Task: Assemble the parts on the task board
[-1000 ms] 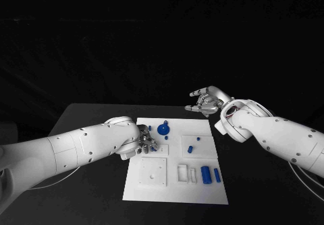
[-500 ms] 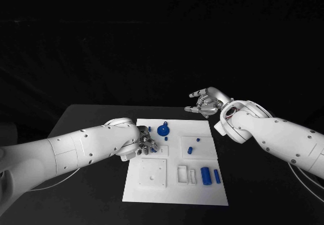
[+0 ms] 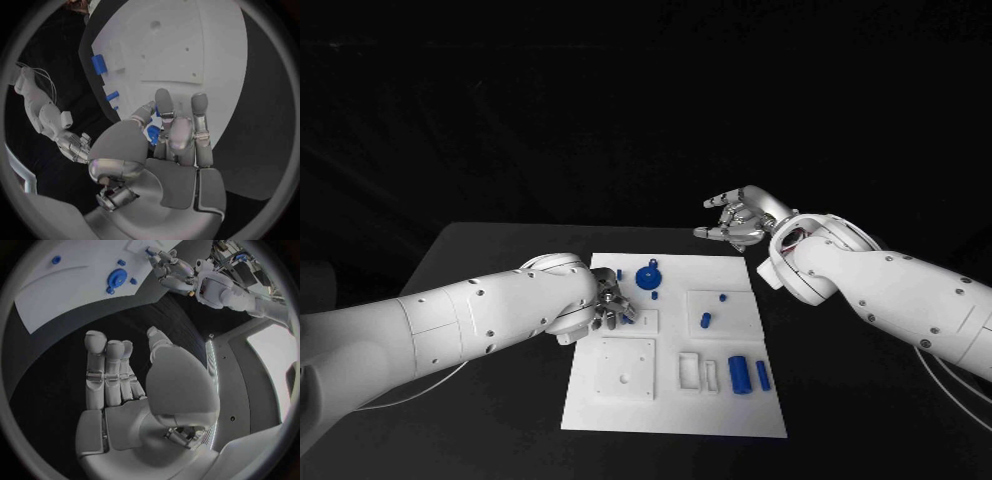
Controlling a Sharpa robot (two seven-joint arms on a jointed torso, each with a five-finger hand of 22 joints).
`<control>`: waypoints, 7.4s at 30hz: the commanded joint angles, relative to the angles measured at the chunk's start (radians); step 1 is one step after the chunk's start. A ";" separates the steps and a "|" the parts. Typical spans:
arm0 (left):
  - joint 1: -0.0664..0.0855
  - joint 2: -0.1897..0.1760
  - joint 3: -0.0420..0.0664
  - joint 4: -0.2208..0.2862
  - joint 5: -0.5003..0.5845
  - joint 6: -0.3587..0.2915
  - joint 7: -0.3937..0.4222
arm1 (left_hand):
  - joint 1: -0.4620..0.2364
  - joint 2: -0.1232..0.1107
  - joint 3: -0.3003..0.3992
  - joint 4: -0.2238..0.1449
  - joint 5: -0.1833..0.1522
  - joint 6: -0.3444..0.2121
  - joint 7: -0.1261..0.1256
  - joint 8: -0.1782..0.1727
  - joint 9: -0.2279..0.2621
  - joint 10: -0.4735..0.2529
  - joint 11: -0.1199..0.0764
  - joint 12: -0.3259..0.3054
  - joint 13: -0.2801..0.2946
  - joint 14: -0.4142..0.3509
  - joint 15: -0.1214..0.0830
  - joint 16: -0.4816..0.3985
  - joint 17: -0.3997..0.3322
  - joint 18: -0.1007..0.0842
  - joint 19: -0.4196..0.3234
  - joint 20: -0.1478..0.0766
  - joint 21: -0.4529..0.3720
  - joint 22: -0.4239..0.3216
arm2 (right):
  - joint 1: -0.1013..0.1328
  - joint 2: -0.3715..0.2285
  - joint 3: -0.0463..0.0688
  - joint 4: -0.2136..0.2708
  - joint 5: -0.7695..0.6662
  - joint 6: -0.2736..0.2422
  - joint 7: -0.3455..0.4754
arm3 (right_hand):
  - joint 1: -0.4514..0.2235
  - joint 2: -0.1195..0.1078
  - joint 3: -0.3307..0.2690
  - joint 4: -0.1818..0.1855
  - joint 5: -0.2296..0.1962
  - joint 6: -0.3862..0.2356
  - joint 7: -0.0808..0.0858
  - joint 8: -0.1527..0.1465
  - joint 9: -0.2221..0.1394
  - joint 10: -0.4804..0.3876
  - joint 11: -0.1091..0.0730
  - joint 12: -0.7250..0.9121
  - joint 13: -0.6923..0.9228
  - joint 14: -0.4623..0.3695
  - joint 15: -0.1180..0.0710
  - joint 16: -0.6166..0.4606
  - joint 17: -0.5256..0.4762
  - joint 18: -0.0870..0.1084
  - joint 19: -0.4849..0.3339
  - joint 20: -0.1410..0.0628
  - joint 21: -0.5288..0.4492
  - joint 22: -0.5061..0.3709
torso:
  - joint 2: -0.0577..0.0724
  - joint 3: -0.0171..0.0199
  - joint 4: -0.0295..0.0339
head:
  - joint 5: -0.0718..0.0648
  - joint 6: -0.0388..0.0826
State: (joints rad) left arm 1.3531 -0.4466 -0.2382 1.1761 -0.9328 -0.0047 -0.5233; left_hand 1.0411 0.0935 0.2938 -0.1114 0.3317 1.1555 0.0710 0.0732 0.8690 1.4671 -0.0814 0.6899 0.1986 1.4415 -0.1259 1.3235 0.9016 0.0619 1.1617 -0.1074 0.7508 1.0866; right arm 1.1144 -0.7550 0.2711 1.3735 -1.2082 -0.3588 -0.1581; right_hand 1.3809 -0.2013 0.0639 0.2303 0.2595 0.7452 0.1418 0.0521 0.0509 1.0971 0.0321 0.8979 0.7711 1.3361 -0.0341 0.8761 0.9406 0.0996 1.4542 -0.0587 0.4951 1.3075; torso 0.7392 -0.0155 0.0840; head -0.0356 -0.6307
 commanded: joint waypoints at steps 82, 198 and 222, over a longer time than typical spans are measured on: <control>-0.037 -0.034 0.000 0.069 -0.070 -0.121 0.025 | 0.006 0.022 0.009 -0.008 -0.012 0.244 -0.137 0.004 0.413 0.048 -0.010 0.003 -0.001 0.002 -0.003 0.002 -0.010 0.009 0.029 0.007 -0.057 0.074 | -0.007 -0.004 0.001 -0.004 -0.002 0.018 0.000 | -0.014 0.002 -0.004 0.002 0.006 0.006 -0.002 0.000 0.002 0.001 -0.002 0.005 -0.001 0.001 -0.008 0.004 -0.001 0.015 0.009 -0.002 -0.001 0.056 | 0.000 0.0006 0.0012 | -0.001 -0.014; -0.035 -0.056 0.070 0.047 0.083 -0.014 0.045 | 0.026 -0.245 -0.308 0.385 -0.279 0.229 -0.128 -0.003 0.376 0.047 -0.004 -0.032 -0.018 -0.015 -0.008 -0.042 -0.066 -0.027 0.062 -0.024 -0.175 0.164 | -0.024 0.008 0.001 -0.009 0.008 0.007 0.007 | -0.015 0.005 -0.007 0.015 0.009 0.000 -0.001 0.000 0.001 0.003 -0.003 0.004 -0.003 0.003 -0.008 0.001 -0.002 0.016 0.012 -0.002 -0.009 0.054 | -0.005 0.0000 -0.0014 | 0.006 0.008; 0.060 0.011 0.119 -0.293 0.235 0.118 0.190 | 0.110 -0.020 -0.432 0.126 -0.042 -0.134 -0.021 0.159 -0.387 -0.086 0.052 -0.212 0.002 -0.191 0.043 -0.155 -0.391 -0.050 0.004 0.005 -0.344 0.135 | -0.026 0.005 0.001 -0.013 0.009 -0.001 0.006 | -0.021 0.012 0.007 0.003 0.010 0.003 -0.002 0.000 0.002 0.005 -0.004 0.003 -0.005 0.005 -0.009 -0.001 -0.004 0.016 0.014 -0.003 -0.010 0.055 | 0.011 0.0037 -0.0054 | 0.007 0.035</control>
State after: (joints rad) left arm 1.4103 -0.4461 -0.1203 0.9032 -0.7039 0.0574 -0.3959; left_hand 1.1626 0.0733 -0.1314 0.0133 0.2891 1.0282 0.0512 0.2155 0.4807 1.3846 -0.0281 0.4737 0.1995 1.2519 -0.0801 1.1631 0.5141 0.0150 1.1665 -0.1057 0.4108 1.2195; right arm 1.0892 -0.7508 0.2714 1.3591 -1.1974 -0.3568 -0.1597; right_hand 1.3635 -0.1921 0.0655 0.2343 0.2634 0.7452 0.1418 0.0521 0.0509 1.0971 0.0321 0.8979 0.7679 1.3396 -0.0375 0.8761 0.9379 0.0995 1.4579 -0.0624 0.4861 1.3075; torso 0.7456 -0.0128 0.0800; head -0.0313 -0.5986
